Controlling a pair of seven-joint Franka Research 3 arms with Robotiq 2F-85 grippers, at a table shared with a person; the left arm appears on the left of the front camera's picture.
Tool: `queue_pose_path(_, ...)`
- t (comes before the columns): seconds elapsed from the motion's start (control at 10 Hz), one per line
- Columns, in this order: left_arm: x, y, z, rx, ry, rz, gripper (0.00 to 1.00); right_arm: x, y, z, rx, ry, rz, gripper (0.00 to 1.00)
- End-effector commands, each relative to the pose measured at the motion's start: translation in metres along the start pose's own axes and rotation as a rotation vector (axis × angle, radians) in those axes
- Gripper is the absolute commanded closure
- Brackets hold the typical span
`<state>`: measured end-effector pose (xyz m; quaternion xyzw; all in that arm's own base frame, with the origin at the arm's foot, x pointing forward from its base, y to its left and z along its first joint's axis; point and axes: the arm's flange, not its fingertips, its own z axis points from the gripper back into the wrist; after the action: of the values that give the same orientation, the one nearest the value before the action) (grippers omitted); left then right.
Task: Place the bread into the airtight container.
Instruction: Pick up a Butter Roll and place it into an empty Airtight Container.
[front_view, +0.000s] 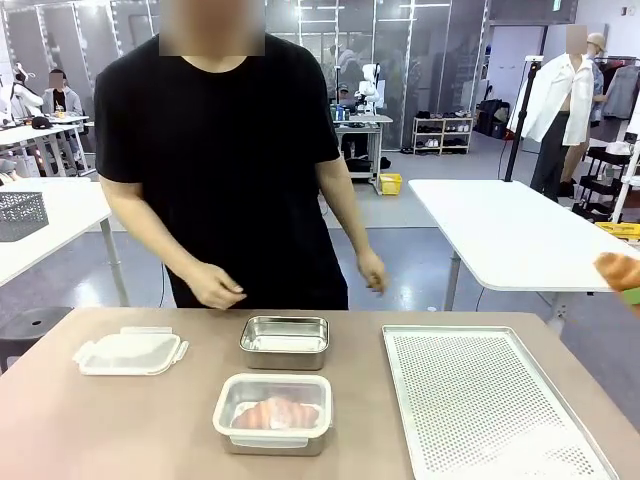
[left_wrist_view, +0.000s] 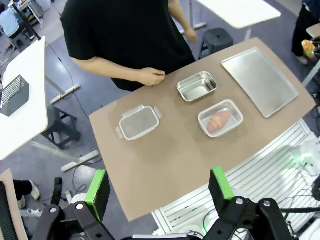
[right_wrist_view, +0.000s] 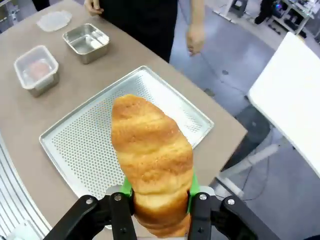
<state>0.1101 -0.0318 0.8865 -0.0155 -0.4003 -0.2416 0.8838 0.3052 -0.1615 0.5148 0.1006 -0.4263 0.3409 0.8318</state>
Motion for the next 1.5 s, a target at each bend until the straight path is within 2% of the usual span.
queue_pose_path(0.0,-0.003,-0.005,0.009,0.003,-0.012,-0.005,0.0,-0.007,0.03,-0.022,0.019,0.018,0.049,0.56)
queue_pose_path(0.4,-0.003,-0.005,0.009,0.003,-0.012,-0.005,0.0,-0.007,0.031,-0.03,0.03,0.01,0.087,0.56)
queue_pose_path(0.5,-0.003,-0.005,0.009,0.003,-0.012,-0.005,0.0,-0.003,0.033,-0.037,0.052,0.011,0.097,0.56)
queue_pose_path(0.6,-0.003,-0.005,0.009,0.003,-0.012,-0.005,0.0,0.015,0.038,-0.061,0.09,0.046,0.146,0.56)
queue_pose_path(0.7,-0.003,-0.005,0.009,0.003,-0.012,-0.005,0.0,0.05,0.048,-0.101,0.159,0.085,0.235,0.56)
queue_pose_path(0.8,-0.003,-0.005,0.009,0.003,-0.012,-0.005,0.0,0.092,0.066,-0.14,0.157,0.151,0.348,0.56)
queue_pose_path(0.9,-0.003,-0.005,0.009,0.003,-0.012,-0.005,0.0,0.137,0.089,-0.174,0.147,0.163,0.435,0.56)
queue_pose_path(1.0,-0.003,-0.005,0.009,0.003,-0.012,-0.005,0.0,0.168,0.11,-0.201,0.191,0.182,0.5,0.56)
queue_pose_path(1.2,-0.003,-0.005,0.009,0.003,-0.012,-0.005,0.0,0.219,0.137,-0.251,0.218,0.246,0.58,0.56)
queue_pose_path(1.4,-0.003,-0.005,0.009,0.003,-0.012,-0.005,0.0,0.26,0.154,-0.291,0.244,0.297,0.601,0.56)
